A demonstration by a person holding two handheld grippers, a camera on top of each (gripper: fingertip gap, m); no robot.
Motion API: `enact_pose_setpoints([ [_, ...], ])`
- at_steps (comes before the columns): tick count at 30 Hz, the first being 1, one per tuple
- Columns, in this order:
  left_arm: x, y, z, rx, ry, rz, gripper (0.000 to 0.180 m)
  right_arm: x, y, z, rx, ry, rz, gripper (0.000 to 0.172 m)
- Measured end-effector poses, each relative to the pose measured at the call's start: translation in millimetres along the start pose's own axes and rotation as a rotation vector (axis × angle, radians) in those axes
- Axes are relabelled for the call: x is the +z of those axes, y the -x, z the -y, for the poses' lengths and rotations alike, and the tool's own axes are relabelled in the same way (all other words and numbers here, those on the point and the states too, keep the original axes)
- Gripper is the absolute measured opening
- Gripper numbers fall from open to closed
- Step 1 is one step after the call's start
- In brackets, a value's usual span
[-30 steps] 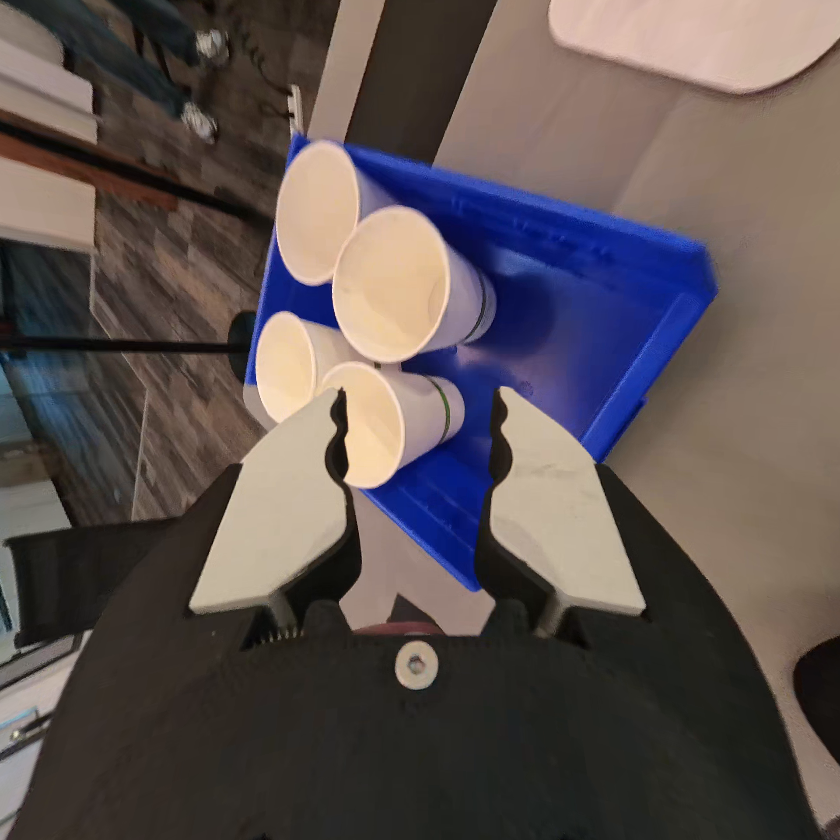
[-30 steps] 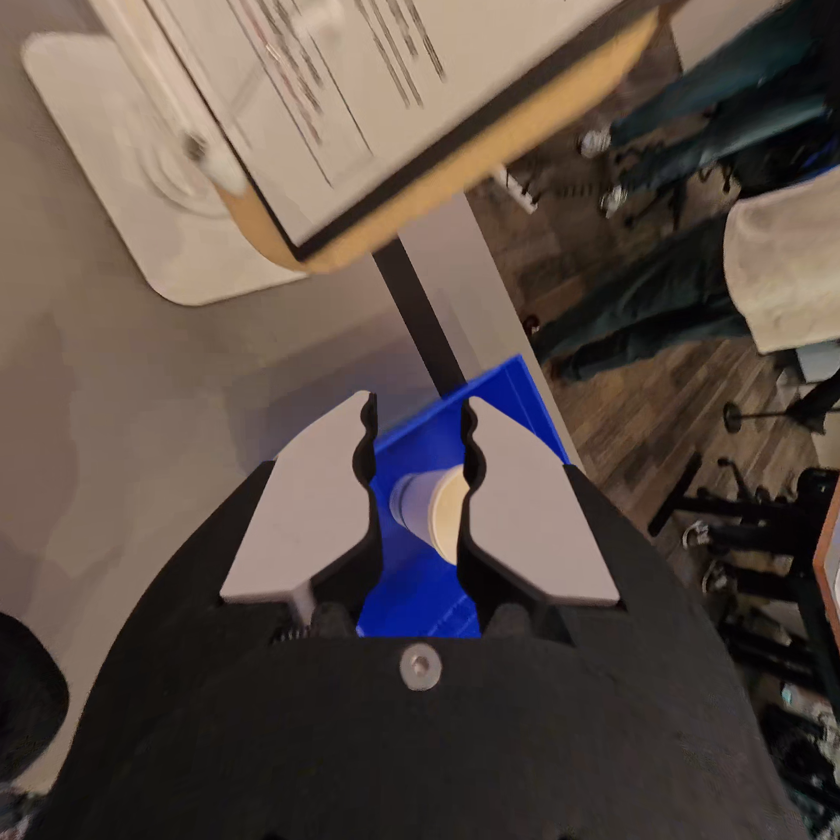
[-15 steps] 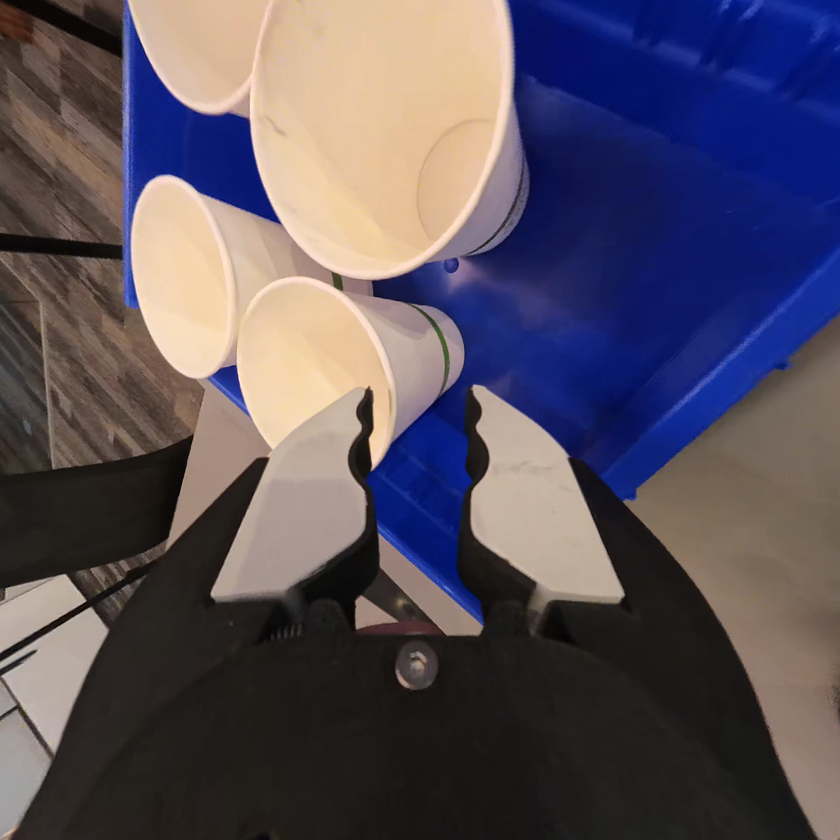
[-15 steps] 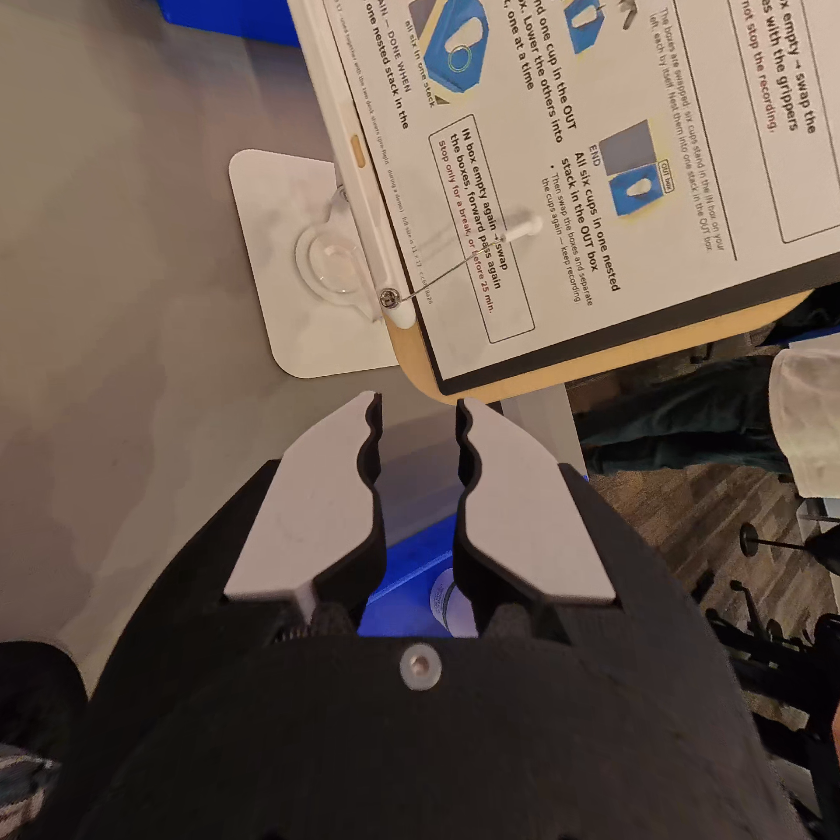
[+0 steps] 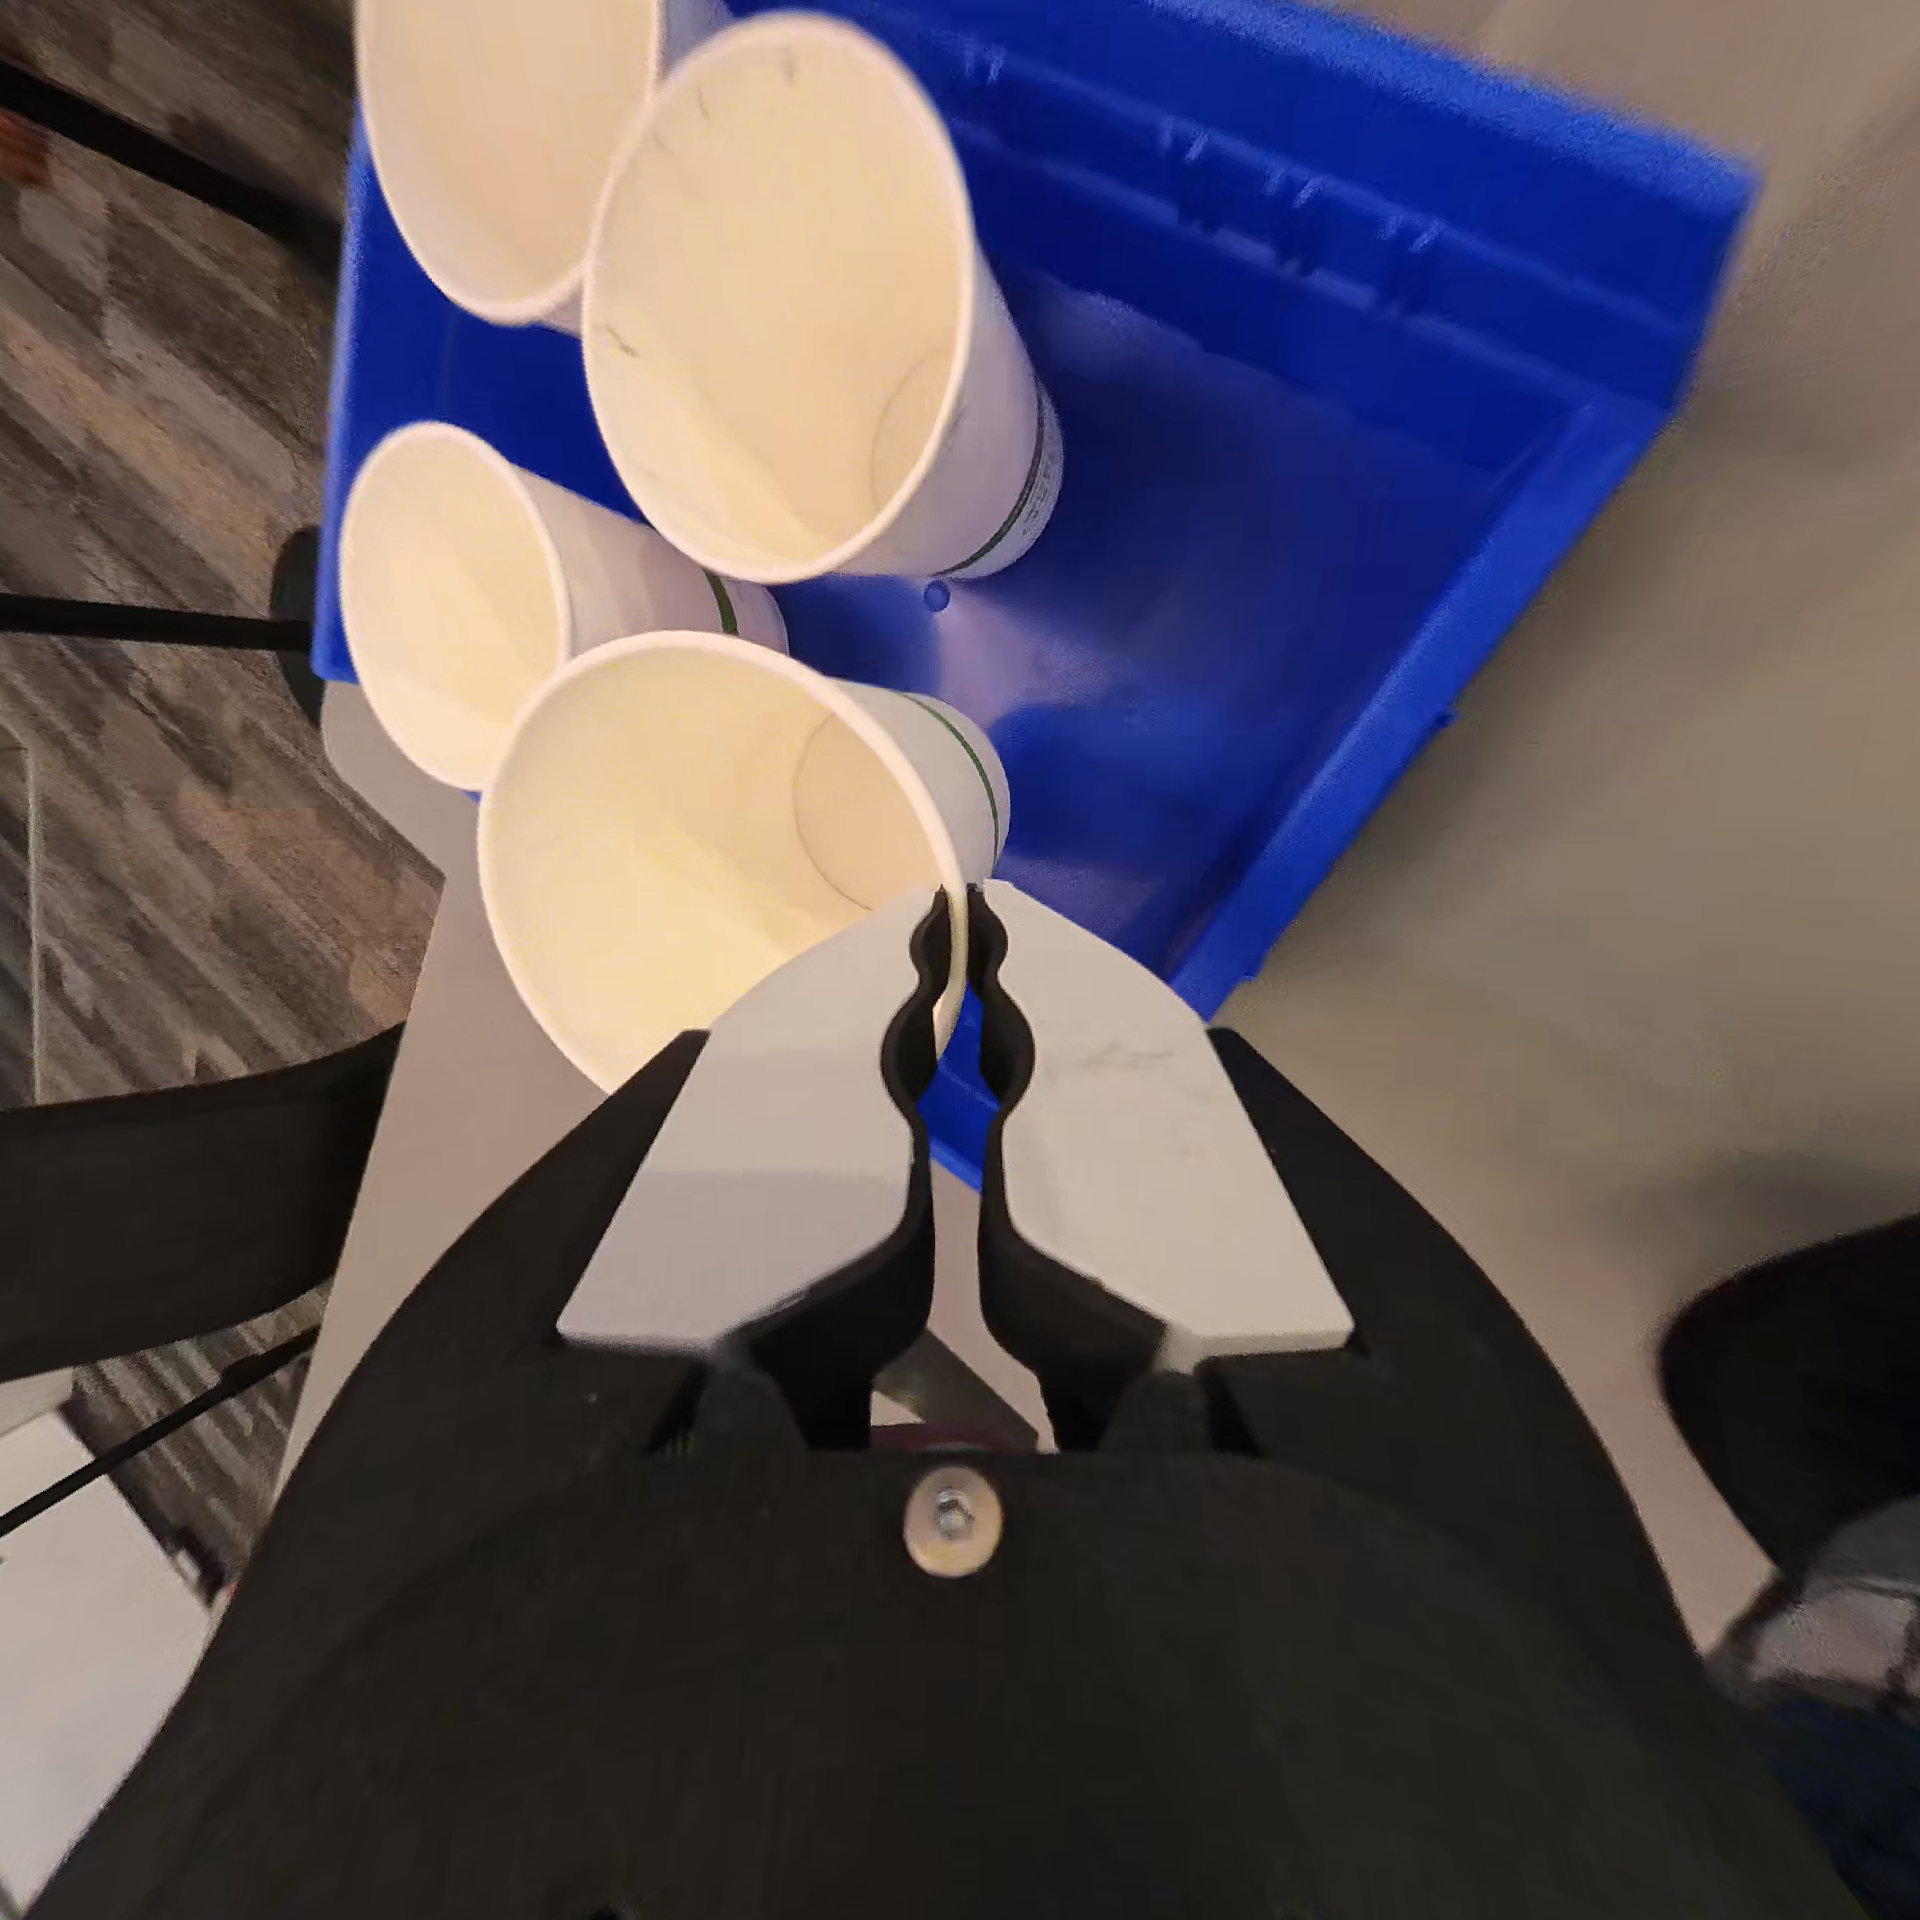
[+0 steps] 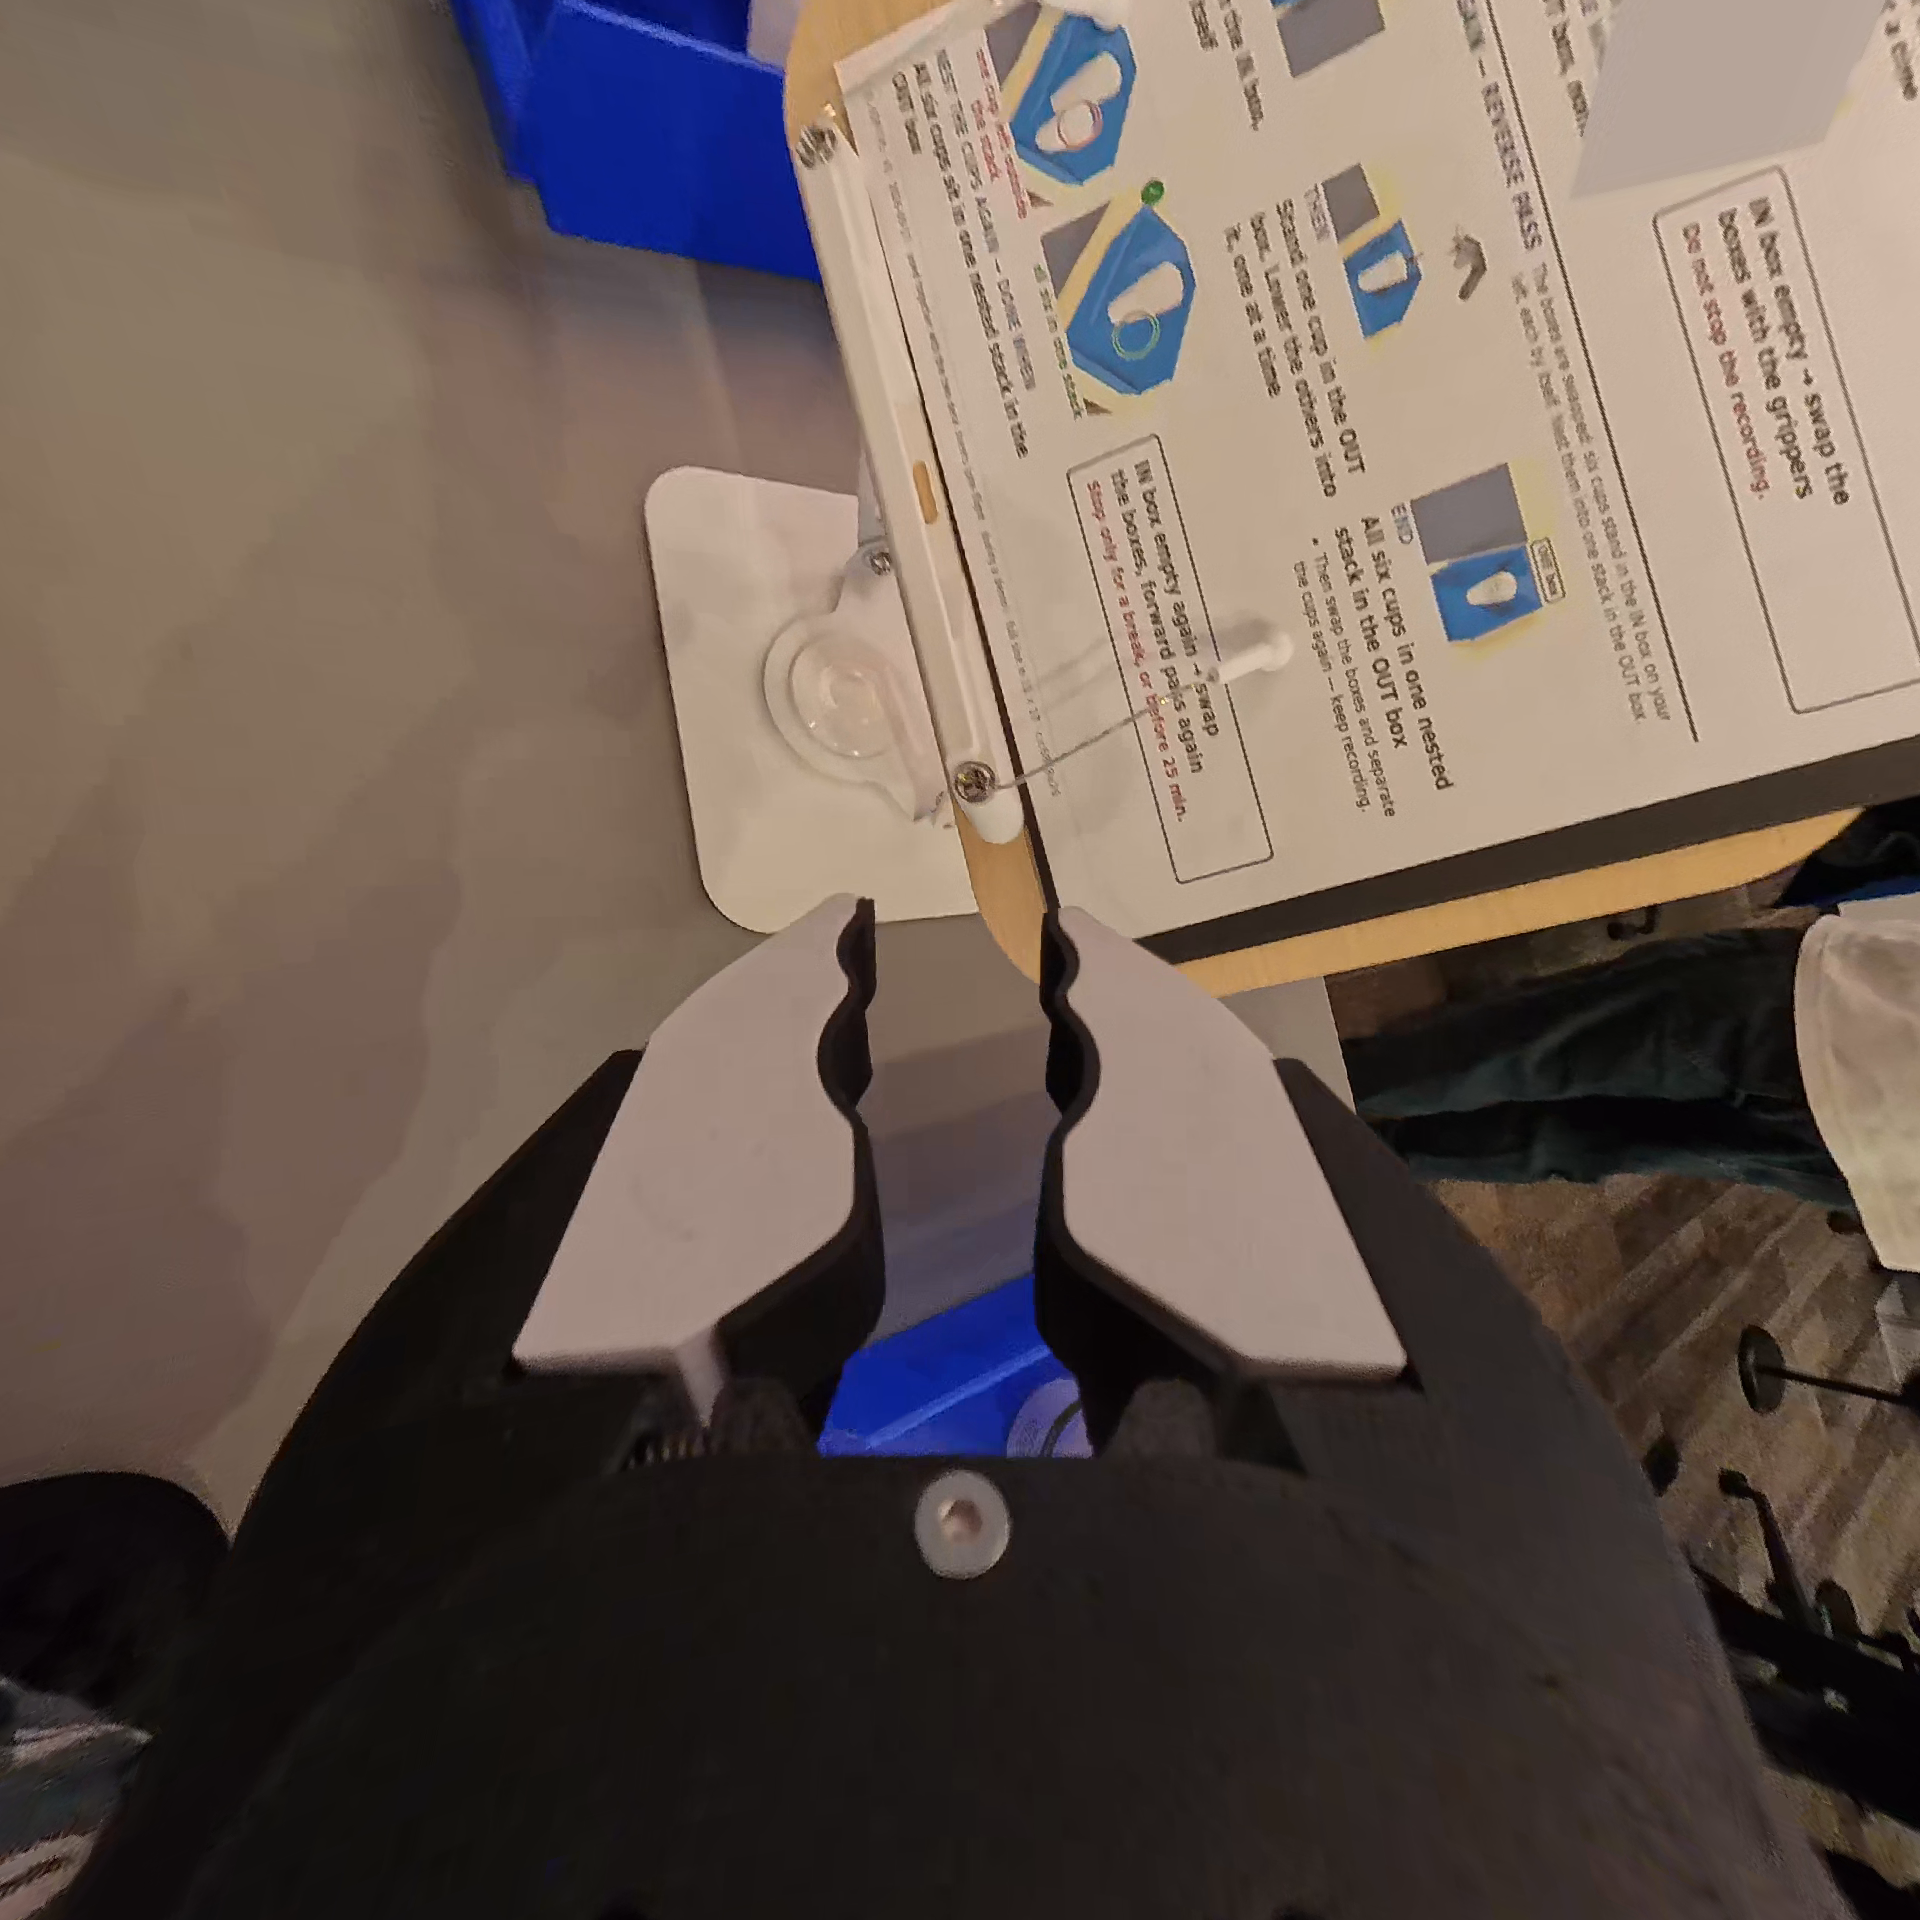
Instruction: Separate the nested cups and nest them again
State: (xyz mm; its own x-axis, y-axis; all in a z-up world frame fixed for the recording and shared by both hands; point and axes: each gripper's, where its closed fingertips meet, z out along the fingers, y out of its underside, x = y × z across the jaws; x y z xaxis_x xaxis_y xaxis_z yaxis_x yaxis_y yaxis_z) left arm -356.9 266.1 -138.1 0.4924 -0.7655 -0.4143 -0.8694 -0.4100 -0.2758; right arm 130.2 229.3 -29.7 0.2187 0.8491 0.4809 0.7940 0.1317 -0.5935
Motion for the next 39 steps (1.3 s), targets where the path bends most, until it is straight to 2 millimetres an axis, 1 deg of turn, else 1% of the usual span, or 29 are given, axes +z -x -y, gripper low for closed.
enact_pose_setpoints([
  [1,-11.1,-4.9,4.7,0.005,-0.028,-0.002,0.002,-0.6,2.3,3.2,-0.003,-0.015,0.01,0.031],
  [4,-44.4,-22.5,20.0,0.056,-0.097,0.007,0.002,-1.5,12.6,15.2,-0.027,-0.07,0.058,0.031],
  [6,-64.8,-39.4,36.4,0.118,-0.169,0.001,0.003,-1.8,20.7,26.1,-0.048,-0.117,0.092,0.032],
  [8,-82.7,-60.1,57.2,0.206,-0.253,-0.019,0.003,-1.3,31.0,39.3,-0.077,-0.176,0.135,0.035],
  [11,-102.6,-97.3,90.1,0.37,-0.387,-0.08,0.002,2.0,47.6,59.3,-0.131,-0.26,0.196,0.037],
  [14,-107.8,-131.5,116.1,0.509,-0.458,-0.162,0.002,7.4,69.4,82.4,-0.182,-0.362,0.28,0.039],
  [17,-102.8,-173.9,142.4,0.658,-0.528,-0.316,0.002,16.2,90.7,104.7,-0.208,-0.459,0.368,0.041],
  [19,-98.8,-203.2,157.1,0.747,-0.567,-0.428,0.002,24.0,104.1,115.4,-0.21,-0.502,0.431,0.042],
  [21,-94.8,-228.5,168.6,0.822,-0.598,-0.518,0.002,33.6,119.6,121.6,-0.23,-0.526,0.49,0.046],
  [23,-92.5,-250.6,176.5,0.874,-0.626,-0.609,0.002,43.6,137.5,122.6,-0.257,-0.52,0.564,0.048],
  [25,-89.4,-268.2,181.4,0.913,-0.638,-0.678,0.002,52.6,157.6,119.0,-0.295,-0.494,0.649,0.047],
  [26,-88.6,-275.6,182.9,0.929,-0.642,-0.707,0.002,57.1,166.8,116.4,-0.31,-0.475,0.688,0.047],
  [28,-88.3,-285.5,184.9,0.949,-0.651,-0.747,0.002,64.3,186.2,105.1,-0.357,-0.406,0.774,0.044],
  [30,-90.4,-291.9,185.5,0.962,-0.666,-0.781,0.002,69.8,200.7,92.1,-0.4,-0.327,0.832,0.042],
  [32,-93.2,-296.9,183.1,0.977,-0.667,-0.819,0.003,69.5,212.3,83.9,-0.436,-0.284,0.886,0.037],
  [35,-93.3,-302.7,180.6,1.003,-0.659,-0.846,0.003,64.5,223.9,79.3,-0.488,-0.265,0.939,0.026],
  [37,-93.9,-303.7,181.9,0.998,-0.669,-0.862,0.005,57.9,231.4,76.7,-0.517,-0.261,0.992,0.011],
  [39,-97.3,-304.0,183.4,0.995,-0.696,-0.874,0.006,57.9,234.6,74.9,-0.532,-0.249,1.006,0.007],
])
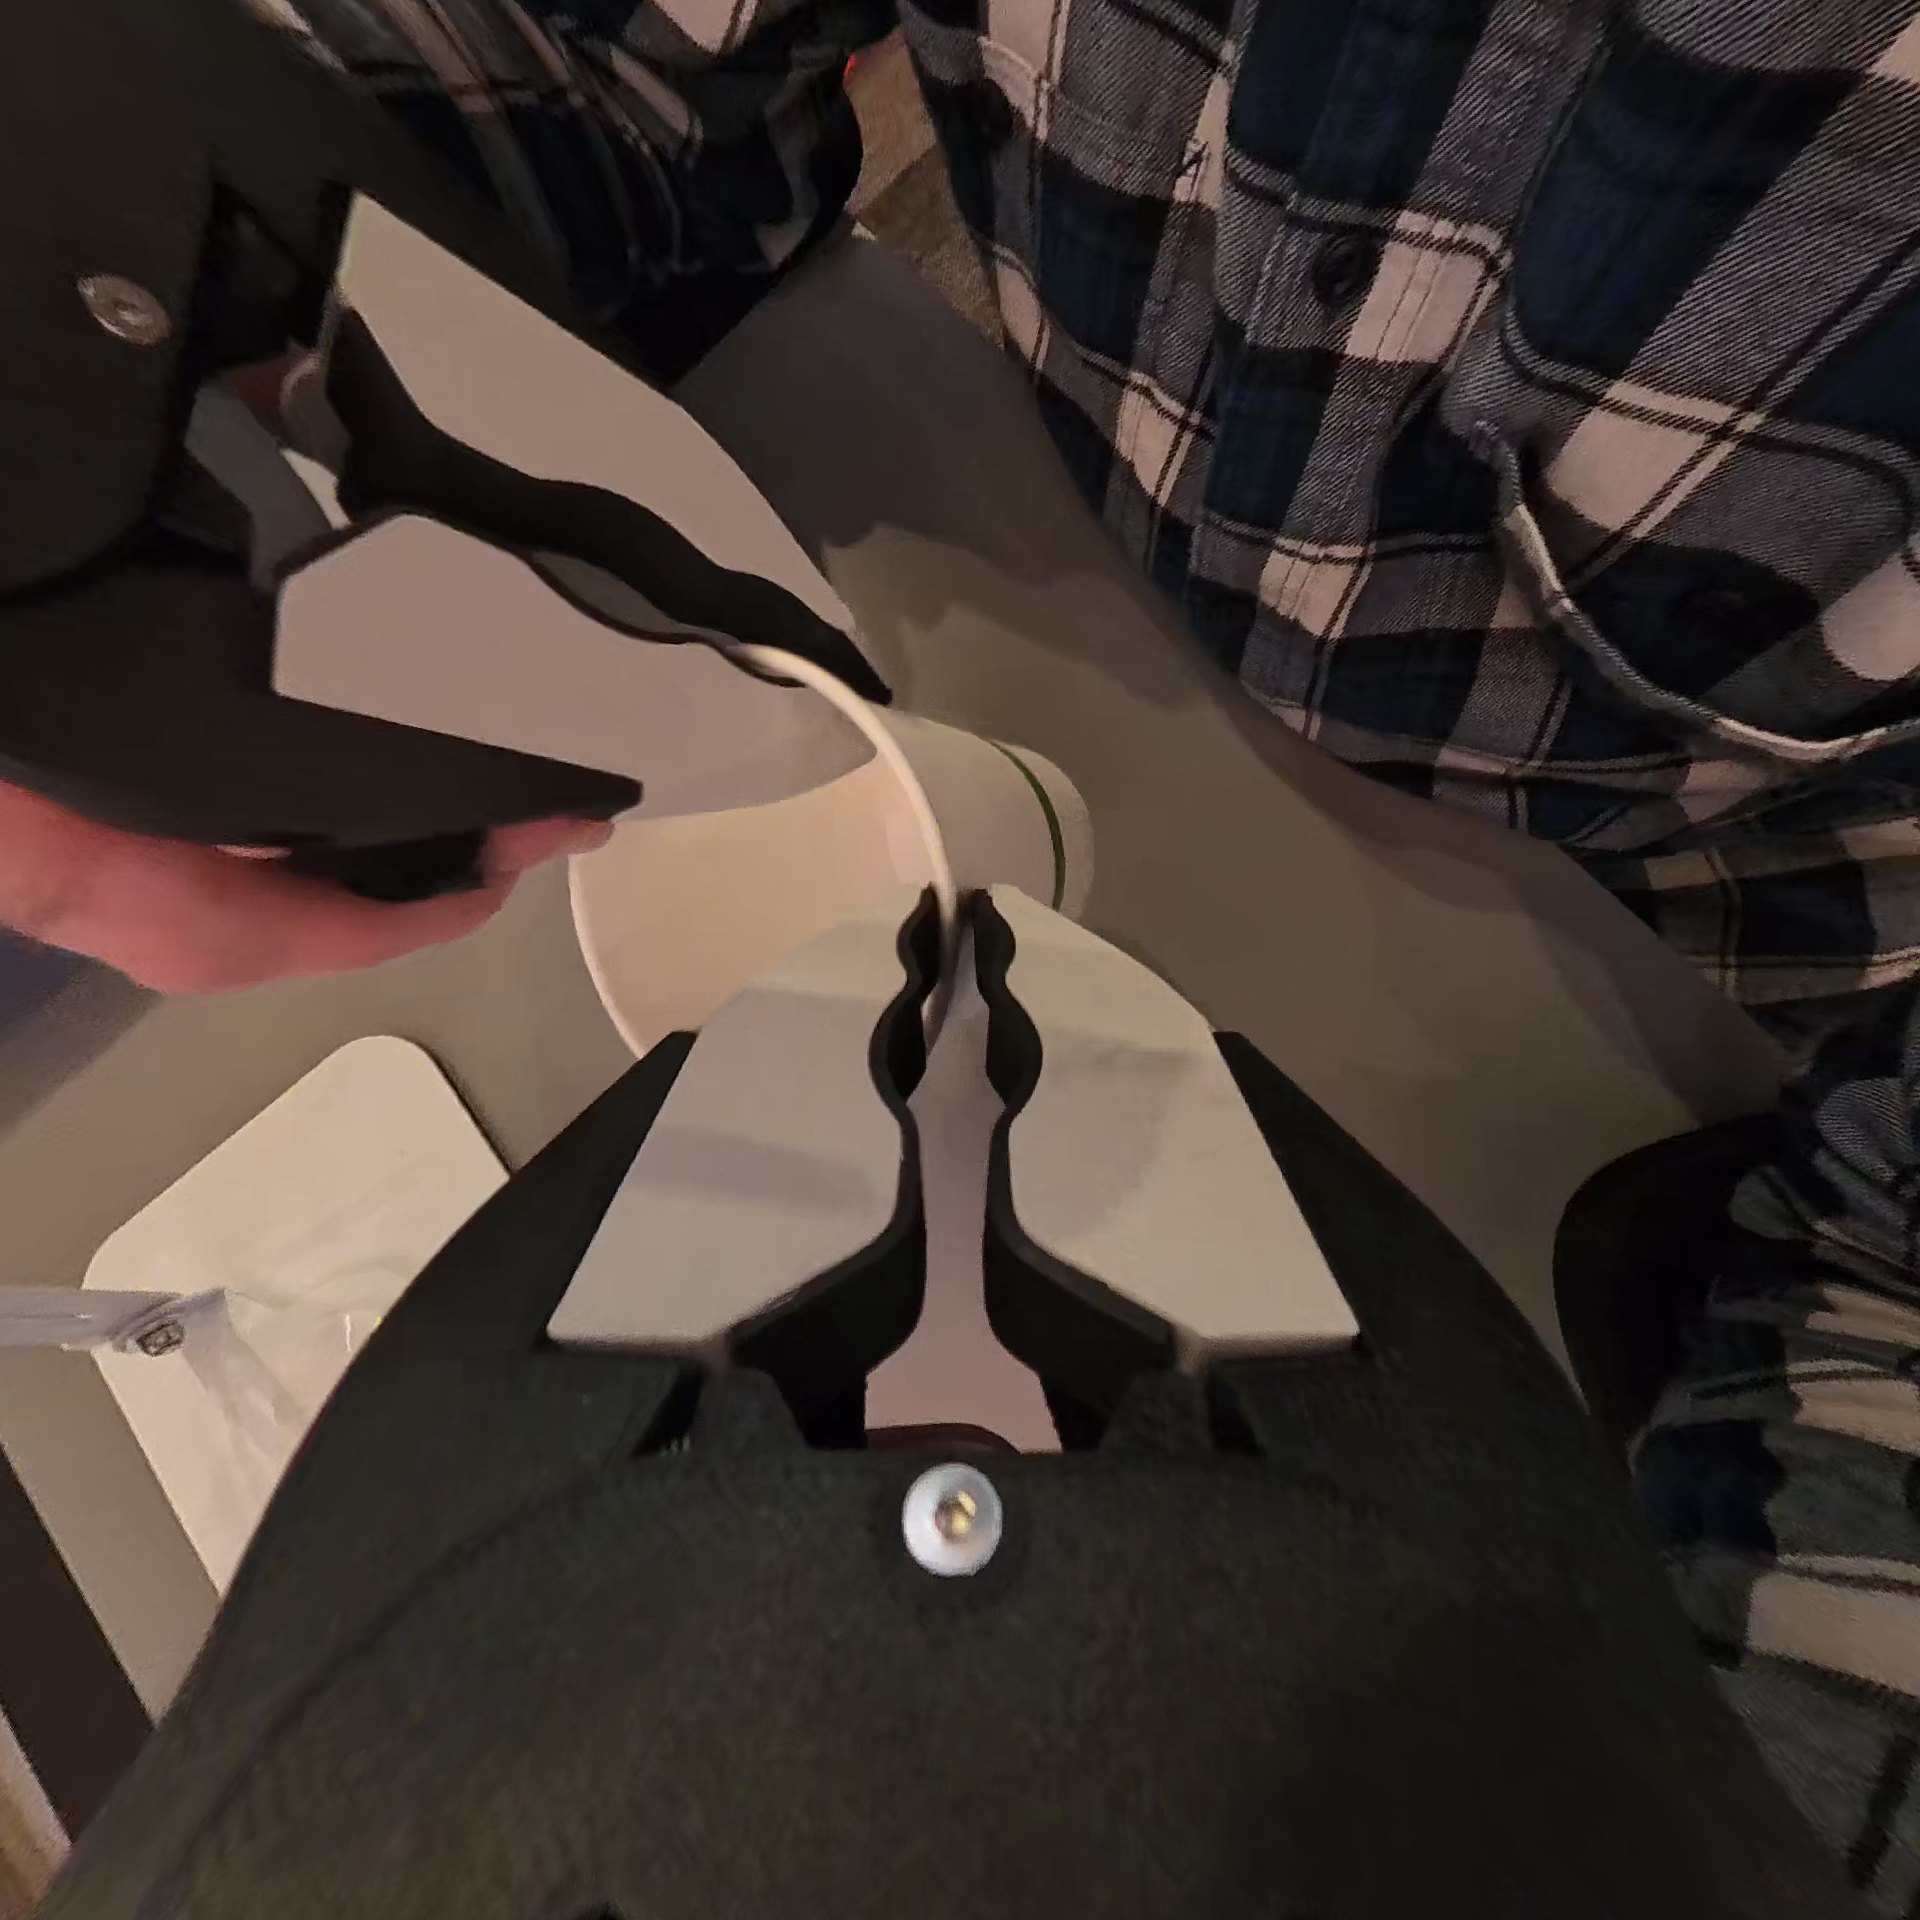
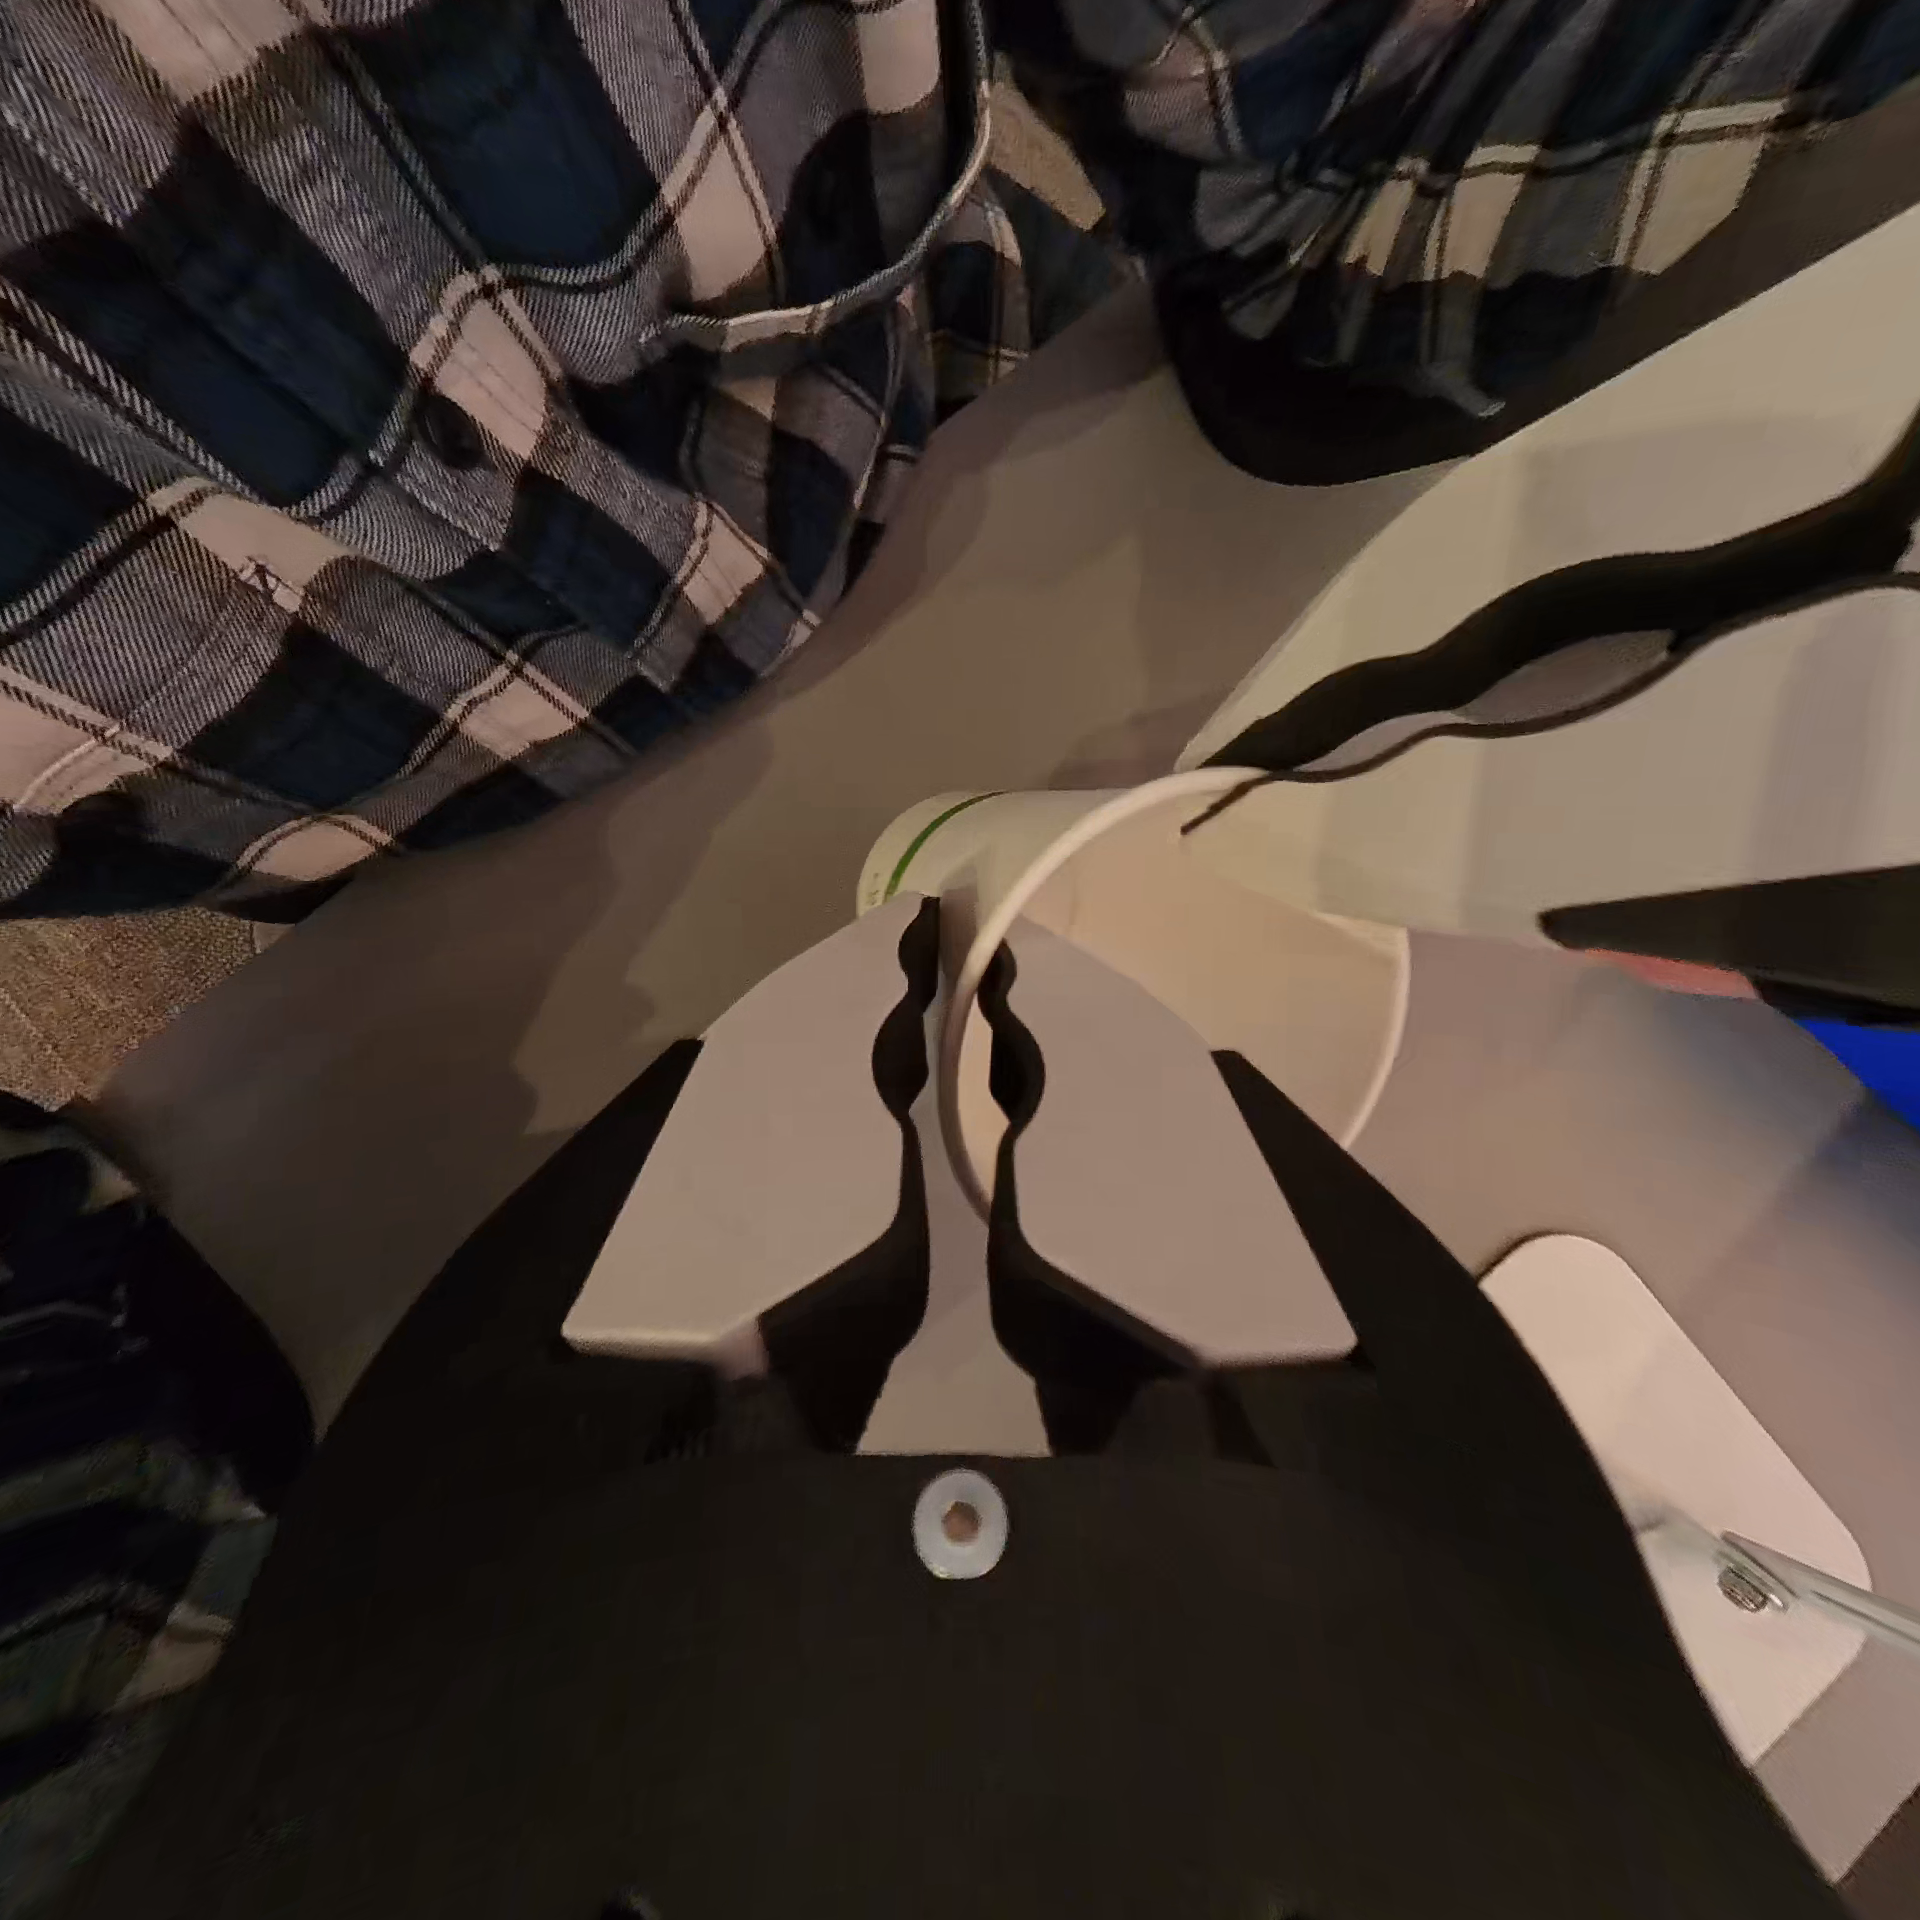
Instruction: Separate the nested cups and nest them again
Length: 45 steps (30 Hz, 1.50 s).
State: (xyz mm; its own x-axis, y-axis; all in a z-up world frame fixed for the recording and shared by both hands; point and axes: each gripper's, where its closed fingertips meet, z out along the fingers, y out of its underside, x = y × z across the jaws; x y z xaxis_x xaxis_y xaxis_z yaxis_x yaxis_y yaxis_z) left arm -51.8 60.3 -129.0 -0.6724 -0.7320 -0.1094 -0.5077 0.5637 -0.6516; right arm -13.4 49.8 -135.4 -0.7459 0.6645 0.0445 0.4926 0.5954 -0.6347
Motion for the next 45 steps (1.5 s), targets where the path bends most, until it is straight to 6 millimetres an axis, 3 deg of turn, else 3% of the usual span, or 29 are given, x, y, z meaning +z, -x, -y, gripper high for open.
enact_pose_setpoints([
  [4,-9.9,13.5,6.7,-0.005,-0.025,0.106,0.014,-8.2,-4.7,-1.5,-0.006,-0.003,-0.045,0.003],
  [8,-46.4,45.0,13.9,-0.021,-0.081,0.385,0.06,-44.4,-8.9,-3.3,0.005,-0.01,-0.177,0.003],
  [13,-117.0,67.4,22.9,-0.021,-0.192,0.72,0.071,-111.1,-11.5,-9.8,0.032,0.005,-0.46,0.002],
  [17,-171.5,80.4,0.9,-0.084,-0.139,0.99,0.083,-191.6,-19.3,-17.9,0.08,0.028,-0.866,0.002],
  [22,-208.2,81.0,-19.0,-0.134,-0.108,1.141,0.078,-290.4,3.2,-53.9,0.239,0.135,-1.315,0.002],
  [27,-224.3,78.6,-40.8,-0.187,-0.033,1.202,0.076,-346.2,42.4,-130.0,0.569,0.343,-1.523,0.003],
  [30,-231.2,77.8,-55.9,-0.221,0.018,1.228,0.075,-355.1,62.9,-180.9,0.786,0.448,-1.52,0.003],
  [35,-237.2,78.3,-80.8,-0.278,0.083,1.247,0.074,-344.6,77.8,-246.4,1.031,0.544,-1.409,0.003],
  [45,-232.7,81.4,-99.7,-0.306,0.156,1.232,0.072,-320.3,85.4,-315.5,1.241,0.561,-1.248,0.003],
])
